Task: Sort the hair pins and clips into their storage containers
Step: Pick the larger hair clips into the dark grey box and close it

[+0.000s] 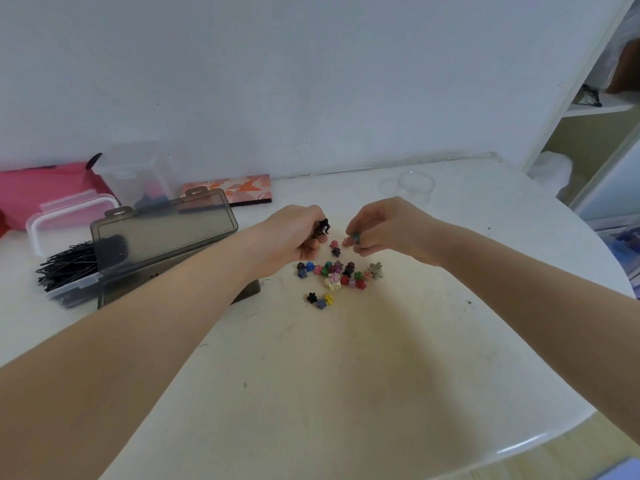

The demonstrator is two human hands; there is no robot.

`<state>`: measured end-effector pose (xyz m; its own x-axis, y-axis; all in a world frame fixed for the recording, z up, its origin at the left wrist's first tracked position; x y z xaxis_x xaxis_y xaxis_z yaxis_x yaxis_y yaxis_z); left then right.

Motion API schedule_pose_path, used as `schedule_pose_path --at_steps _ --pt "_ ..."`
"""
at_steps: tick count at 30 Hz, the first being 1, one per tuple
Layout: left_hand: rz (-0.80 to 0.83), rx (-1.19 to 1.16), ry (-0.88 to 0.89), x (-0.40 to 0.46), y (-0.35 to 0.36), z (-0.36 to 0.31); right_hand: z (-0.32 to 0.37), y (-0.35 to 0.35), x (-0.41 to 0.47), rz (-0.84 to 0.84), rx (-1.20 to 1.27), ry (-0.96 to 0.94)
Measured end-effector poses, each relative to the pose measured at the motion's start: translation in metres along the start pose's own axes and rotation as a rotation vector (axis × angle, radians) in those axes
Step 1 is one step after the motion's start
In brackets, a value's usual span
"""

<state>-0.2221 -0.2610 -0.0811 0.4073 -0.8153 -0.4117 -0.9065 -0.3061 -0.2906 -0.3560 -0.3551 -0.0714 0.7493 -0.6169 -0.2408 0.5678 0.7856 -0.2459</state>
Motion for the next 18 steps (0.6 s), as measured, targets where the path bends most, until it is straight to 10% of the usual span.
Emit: schedule_pose_path --at_steps 3,10,18 --pt "-0.073 0.113 0.017 0.004 -0.022 -0.009 0.000 0.000 -0.001 -0.056 -0.425 -0.054" --pt "-0.280 0.930 0.363 -0.035 -0.074 -0.020 -0.007 -0.007 -0.006 -0.071 -0.578 -0.025" --pt "-0.380 1.133 0.416 -0.056 -0.105 0.014 -0.017 0.009 -0.018 0.040 -0.742 0.153"
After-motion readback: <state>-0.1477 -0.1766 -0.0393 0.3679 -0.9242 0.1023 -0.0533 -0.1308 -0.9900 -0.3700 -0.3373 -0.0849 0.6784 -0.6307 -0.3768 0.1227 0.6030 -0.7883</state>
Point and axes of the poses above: each hand's wrist, its own x-axis towards the middle knuckle, its own y-axis out of the palm, z = x × y, the point moved 7 cm from there along x, towards the middle knuckle, and after that the axes turned 10 degrees about x, right-handed, at the moved point
